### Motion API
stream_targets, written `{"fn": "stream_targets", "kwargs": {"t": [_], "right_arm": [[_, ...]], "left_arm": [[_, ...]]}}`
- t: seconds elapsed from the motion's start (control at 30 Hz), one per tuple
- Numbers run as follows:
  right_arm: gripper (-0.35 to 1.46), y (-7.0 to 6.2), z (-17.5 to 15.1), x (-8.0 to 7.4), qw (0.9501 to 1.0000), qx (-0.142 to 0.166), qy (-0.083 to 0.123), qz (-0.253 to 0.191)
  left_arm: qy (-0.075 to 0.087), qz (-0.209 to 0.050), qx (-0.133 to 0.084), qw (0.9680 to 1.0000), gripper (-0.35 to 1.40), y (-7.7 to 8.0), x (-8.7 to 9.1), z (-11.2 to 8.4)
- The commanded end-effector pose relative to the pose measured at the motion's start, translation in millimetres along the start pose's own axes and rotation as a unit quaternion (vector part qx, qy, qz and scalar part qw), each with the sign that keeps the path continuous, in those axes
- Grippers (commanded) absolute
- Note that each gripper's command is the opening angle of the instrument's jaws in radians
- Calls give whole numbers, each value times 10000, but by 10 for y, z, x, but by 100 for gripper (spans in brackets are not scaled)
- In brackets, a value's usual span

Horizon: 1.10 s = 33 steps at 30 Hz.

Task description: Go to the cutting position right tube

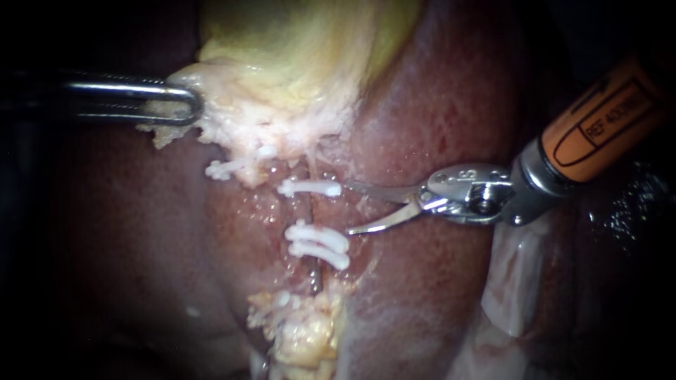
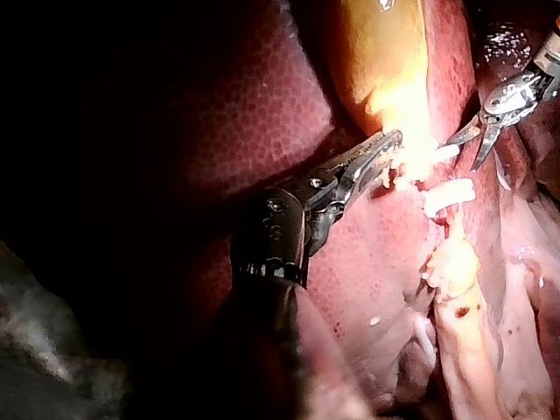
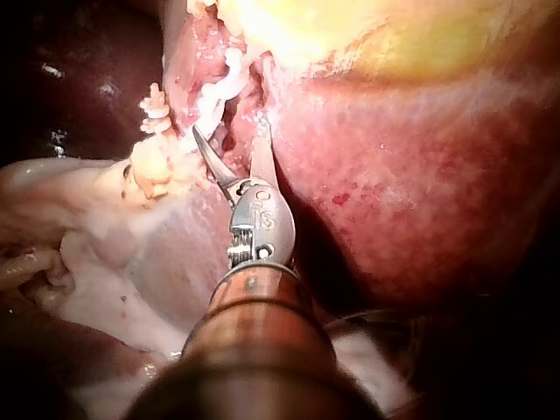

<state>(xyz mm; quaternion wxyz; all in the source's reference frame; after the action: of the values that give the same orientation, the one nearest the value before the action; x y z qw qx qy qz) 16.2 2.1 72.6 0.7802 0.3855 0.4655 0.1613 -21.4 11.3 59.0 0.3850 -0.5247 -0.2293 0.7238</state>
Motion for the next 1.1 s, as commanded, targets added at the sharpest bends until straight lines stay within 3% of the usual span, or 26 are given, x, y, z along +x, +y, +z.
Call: {"fn": "stream_targets", "kwargs": {"t": [0.03, 0.13, 0.43, 0.7, 0.9, 1.1], "right_arm": [[130, 1, 4, -1, 10000, 40, -22, 9], [130, 3, 12, -3, 9999, 156, -27, 9], [130, 8, 29, 6, 9985, 427, 331, -59], [130, 9, 37, 12, 9971, 552, 510, -97], [130, 6, 48, 19, 9945, 784, 683, -132], [126, -8, 62, 27, 9908, 1114, 730, -251]], "left_arm": [[-1, 2, 2, 10000, -35, 0, 0, 0], [0, 3, 5, 10000, -35, 0, -1, 1], [1, 3, 6, 10000, -35, 0, -1, 1], [1, 3, 7, 10000, -35, 0, -1, 1], [6, 3, 22, 10000, -35, 0, 0, 1], [6, 3, 23, 10000, -35, 0, 0, 2]]}}
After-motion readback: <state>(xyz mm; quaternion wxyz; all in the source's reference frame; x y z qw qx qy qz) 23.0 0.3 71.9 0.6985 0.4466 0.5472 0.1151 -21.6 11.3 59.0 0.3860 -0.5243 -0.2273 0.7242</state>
